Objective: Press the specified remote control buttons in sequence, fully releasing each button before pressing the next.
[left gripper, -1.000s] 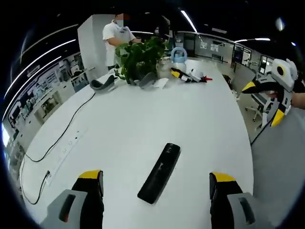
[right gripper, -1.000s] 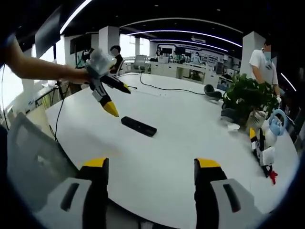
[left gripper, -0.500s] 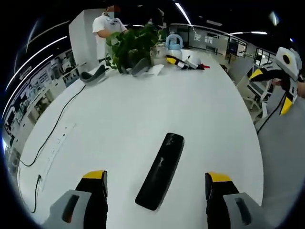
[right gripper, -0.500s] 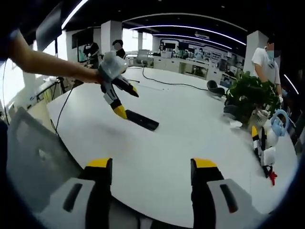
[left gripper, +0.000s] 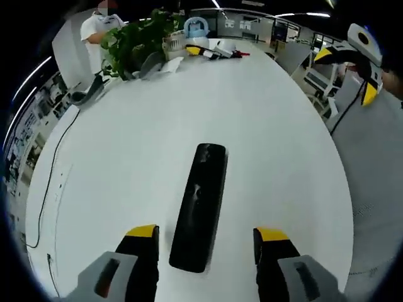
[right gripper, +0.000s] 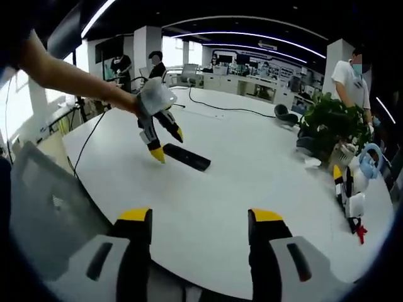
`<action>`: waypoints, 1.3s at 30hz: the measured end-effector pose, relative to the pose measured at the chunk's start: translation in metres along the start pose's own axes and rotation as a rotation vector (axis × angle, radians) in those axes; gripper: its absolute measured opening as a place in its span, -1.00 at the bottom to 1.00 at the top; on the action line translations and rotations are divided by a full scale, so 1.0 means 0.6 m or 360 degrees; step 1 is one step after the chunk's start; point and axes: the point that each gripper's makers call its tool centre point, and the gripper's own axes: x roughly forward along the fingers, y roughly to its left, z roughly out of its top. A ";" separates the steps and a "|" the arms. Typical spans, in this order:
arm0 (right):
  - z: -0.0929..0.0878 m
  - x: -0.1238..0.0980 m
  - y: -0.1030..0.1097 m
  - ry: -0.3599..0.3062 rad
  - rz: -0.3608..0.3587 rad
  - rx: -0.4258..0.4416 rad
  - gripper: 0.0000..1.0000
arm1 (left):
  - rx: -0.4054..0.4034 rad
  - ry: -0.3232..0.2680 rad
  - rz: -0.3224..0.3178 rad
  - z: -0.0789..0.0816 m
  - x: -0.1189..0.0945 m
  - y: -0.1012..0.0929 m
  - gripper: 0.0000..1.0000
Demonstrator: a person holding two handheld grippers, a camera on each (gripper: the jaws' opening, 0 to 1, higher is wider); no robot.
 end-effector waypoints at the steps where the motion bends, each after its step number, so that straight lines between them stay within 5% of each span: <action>1: 0.001 0.000 0.000 -0.0006 0.0002 0.0003 0.25 | 0.0001 0.0005 -0.0011 -0.002 0.003 0.000 0.21; 21: 0.008 -0.002 0.002 -0.0069 0.0050 0.0092 0.10 | 0.0113 0.0056 -0.0094 0.001 0.016 0.012 -0.14; 26: 0.003 0.003 0.012 -0.0023 0.0085 0.0035 0.08 | 0.0107 0.0010 -0.0072 0.006 0.017 0.011 -0.48; 39: 0.004 -0.001 -0.001 -0.0036 0.0024 0.0040 0.14 | 0.0081 0.0017 -0.0037 0.007 0.016 0.009 -0.49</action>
